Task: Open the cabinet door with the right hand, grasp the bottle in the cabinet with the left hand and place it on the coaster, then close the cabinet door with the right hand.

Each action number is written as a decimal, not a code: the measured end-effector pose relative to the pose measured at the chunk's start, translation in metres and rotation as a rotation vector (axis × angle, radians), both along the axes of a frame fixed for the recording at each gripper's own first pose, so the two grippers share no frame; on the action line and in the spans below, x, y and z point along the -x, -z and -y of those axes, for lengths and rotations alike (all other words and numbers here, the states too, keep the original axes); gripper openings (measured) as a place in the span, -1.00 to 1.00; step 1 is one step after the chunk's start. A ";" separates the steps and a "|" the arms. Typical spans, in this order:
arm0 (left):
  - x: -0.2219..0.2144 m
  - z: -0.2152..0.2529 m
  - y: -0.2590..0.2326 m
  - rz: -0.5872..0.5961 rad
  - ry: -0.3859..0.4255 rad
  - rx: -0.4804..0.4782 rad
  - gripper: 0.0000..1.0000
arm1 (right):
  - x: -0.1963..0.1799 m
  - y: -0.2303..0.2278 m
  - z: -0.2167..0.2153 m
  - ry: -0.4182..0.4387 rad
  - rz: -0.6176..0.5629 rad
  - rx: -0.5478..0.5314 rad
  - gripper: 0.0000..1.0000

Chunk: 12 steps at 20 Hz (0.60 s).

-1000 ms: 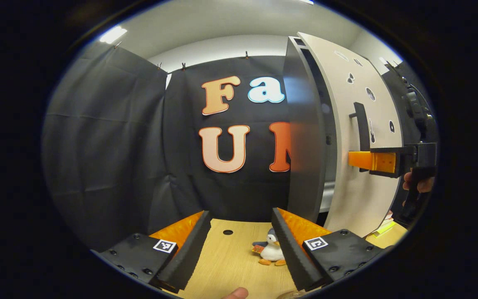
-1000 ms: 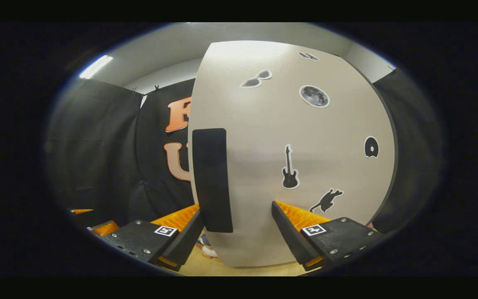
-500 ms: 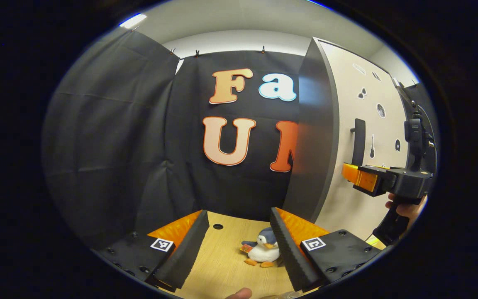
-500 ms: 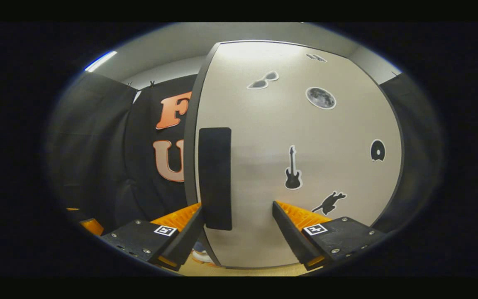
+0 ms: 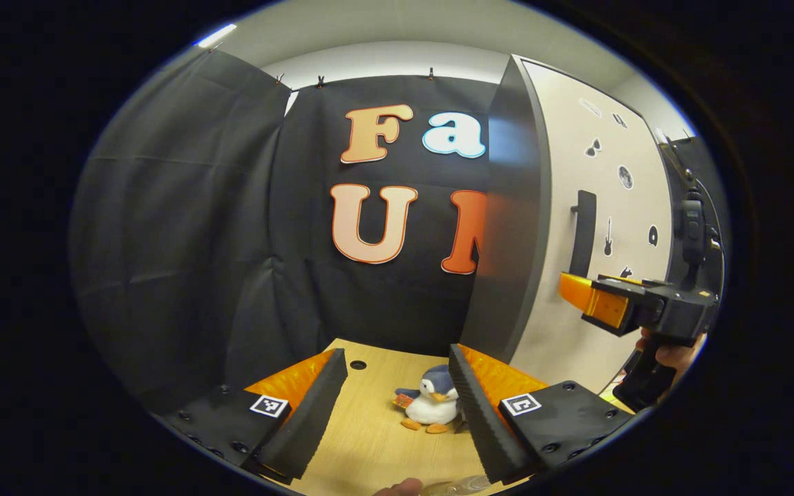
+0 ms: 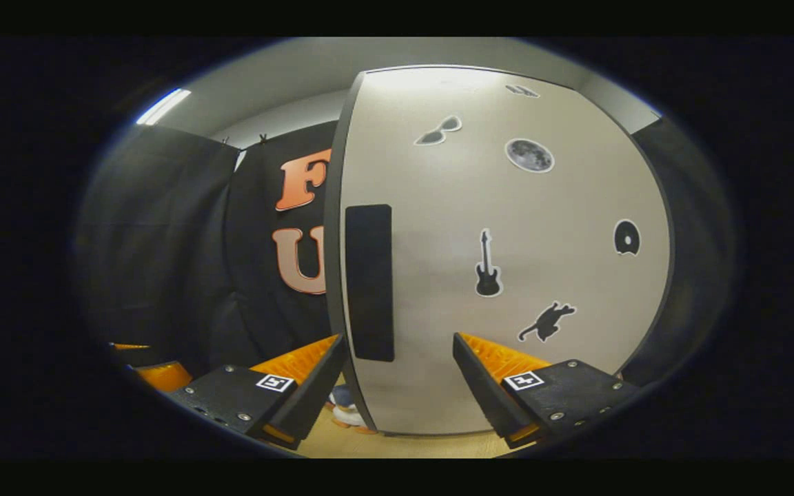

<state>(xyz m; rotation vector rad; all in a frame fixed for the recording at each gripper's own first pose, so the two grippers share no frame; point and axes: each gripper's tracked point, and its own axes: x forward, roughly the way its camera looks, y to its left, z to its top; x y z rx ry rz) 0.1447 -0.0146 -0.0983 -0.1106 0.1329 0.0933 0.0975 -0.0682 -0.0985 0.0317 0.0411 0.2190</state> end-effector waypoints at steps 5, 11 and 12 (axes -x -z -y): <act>0.032 0.046 -0.034 0.052 0.061 -0.049 0.93 | 0.076 -0.007 0.053 0.045 -0.026 0.005 0.90; 0.084 0.102 -0.050 0.064 0.117 -0.072 0.93 | 0.158 -0.007 0.114 0.118 -0.064 0.080 0.89; 0.092 0.108 -0.052 0.068 0.121 -0.075 0.97 | 0.169 -0.007 0.121 0.126 -0.065 0.085 0.90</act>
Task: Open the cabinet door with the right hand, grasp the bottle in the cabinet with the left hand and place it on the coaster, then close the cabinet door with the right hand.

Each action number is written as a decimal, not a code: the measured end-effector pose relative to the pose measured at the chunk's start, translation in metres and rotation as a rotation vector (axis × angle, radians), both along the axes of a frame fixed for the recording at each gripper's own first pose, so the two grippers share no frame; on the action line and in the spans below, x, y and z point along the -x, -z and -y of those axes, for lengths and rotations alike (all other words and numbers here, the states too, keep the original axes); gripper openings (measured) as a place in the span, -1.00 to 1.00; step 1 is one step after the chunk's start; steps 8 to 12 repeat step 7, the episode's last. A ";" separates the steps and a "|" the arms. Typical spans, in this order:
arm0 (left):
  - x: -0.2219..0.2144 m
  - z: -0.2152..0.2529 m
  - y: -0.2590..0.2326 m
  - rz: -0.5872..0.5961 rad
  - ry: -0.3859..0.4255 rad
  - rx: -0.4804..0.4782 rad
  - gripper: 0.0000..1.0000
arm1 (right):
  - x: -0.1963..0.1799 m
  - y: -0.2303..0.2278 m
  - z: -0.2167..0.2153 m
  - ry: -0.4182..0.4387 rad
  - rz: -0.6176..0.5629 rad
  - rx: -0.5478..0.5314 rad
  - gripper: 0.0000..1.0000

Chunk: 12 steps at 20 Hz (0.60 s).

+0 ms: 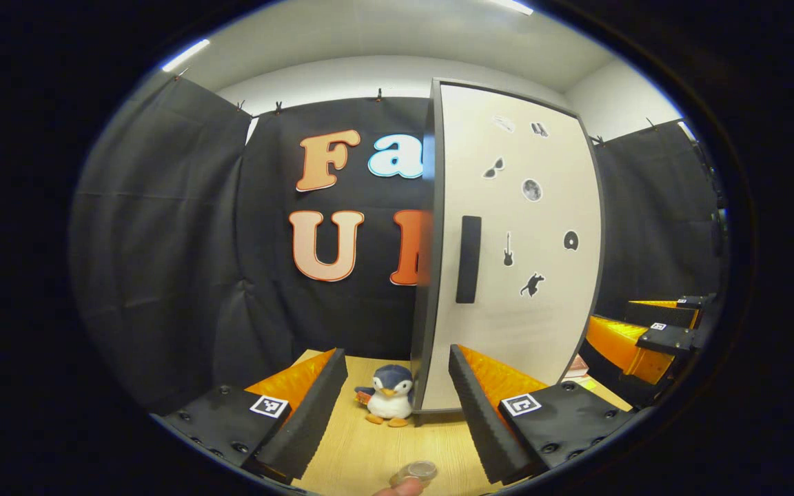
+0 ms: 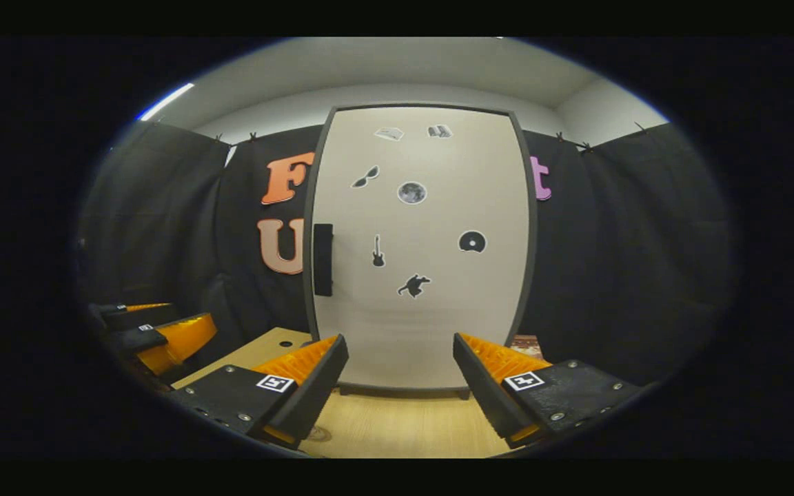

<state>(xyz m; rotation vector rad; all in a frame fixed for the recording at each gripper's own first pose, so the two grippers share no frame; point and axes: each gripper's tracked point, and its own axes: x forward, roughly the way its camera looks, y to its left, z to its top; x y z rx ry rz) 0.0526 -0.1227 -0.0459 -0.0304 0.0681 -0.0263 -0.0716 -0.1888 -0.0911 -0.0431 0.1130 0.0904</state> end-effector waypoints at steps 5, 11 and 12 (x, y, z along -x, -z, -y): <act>0.035 0.003 -0.011 0.018 -0.030 -0.032 0.89 | 0.042 -0.015 0.009 -0.019 0.036 -0.032 0.94; 0.046 0.001 -0.014 0.026 -0.049 -0.046 0.94 | 0.052 -0.019 0.010 -0.023 0.039 -0.035 0.90; 0.046 0.001 -0.014 0.026 -0.049 -0.046 0.94 | 0.052 -0.019 0.010 -0.023 0.039 -0.035 0.90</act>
